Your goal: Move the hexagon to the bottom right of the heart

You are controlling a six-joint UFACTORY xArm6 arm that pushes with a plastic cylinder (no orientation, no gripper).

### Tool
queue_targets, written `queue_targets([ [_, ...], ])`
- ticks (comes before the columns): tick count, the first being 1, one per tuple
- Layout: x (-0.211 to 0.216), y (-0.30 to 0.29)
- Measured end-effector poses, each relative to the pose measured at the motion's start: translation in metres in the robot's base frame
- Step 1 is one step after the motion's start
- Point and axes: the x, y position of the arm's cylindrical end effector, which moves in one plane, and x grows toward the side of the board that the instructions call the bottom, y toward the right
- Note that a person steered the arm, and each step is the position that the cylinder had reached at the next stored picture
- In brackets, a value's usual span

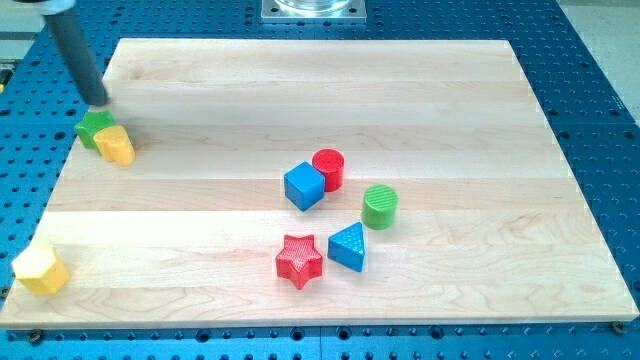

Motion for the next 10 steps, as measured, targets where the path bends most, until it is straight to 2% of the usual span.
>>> queue_targets([
  [1,0.0,0.0],
  [2,0.035,0.007],
  [3,0.081,0.049],
  [4,0.077,0.066],
  [5,0.05,0.108],
  [6,0.112,0.208],
  [8,0.26,0.183],
  [9,0.3,0.17],
  [10,0.299,0.109],
])
